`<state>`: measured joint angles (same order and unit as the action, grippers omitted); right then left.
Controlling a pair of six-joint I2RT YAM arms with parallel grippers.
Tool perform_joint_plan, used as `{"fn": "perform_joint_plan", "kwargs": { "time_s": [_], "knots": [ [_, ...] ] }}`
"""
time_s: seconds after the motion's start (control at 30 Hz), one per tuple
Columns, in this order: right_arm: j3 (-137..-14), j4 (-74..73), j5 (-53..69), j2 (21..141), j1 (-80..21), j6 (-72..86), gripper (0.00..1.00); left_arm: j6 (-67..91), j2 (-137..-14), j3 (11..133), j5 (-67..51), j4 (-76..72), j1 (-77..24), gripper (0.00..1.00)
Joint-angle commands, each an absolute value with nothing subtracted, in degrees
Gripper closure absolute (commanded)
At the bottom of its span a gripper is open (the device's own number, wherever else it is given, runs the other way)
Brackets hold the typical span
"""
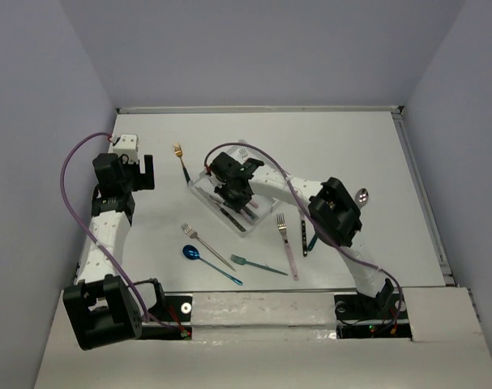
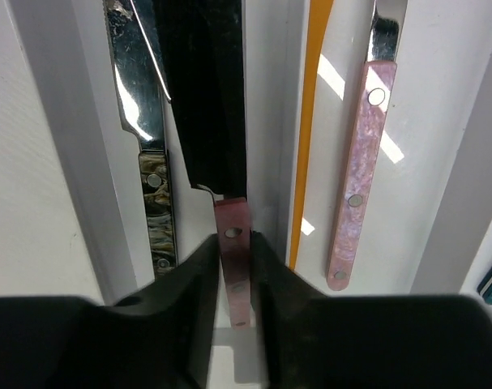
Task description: Sort the eating utensils into containers
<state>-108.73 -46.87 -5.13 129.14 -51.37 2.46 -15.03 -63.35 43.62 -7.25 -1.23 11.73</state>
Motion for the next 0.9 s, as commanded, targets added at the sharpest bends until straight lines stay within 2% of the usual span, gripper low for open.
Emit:
{"fn": "perform_joint_plan", "kwargs": {
  "time_s": [0.0,0.07,0.17,0.33,0.43,0.67,0.87],
  "knots": [
    [-112.5,-47.9,-4.5,130.6,-52.1,2.5,0.67,-16.2,-62.4,43.4,-7.6,-4.0,12.1,0.01],
    [-113.2,-47.9,-4.2,130.9,-52.1,2.5,0.59,-16.3,-62.5,43.2,-7.6,-4.0,12.1,0.01],
    [-114.4,-47.8,-3.7,130.5,-52.1,2.5,0.54,-16.3,-62.7,43.2,-7.6,-4.0,12.1,0.01],
    [-114.8,-47.8,-3.4,126.0,-52.1,1.8,0.53,-16.8,-62.8,43.2,-7.6,-3.8,12.1,0.01],
    [-111.4,-46.3,-2.8,118.7,-52.7,0.6,0.53,-17.5,-62.6,43.0,-7.3,-3.5,12.1,0.01],
    [-91.4,-43.2,-2.1,101.7,-58.7,-5.4,0.44,-22.1,-62.4,39.8,-7.2,-2.2,12.1,0.01],
    [-75.6,-43.2,-2.7,94.8,-66.5,-0.3,0.27,-23.8,-61.9,36.0,-4.0,-2.7,12.2,0.01]
  ]
}}
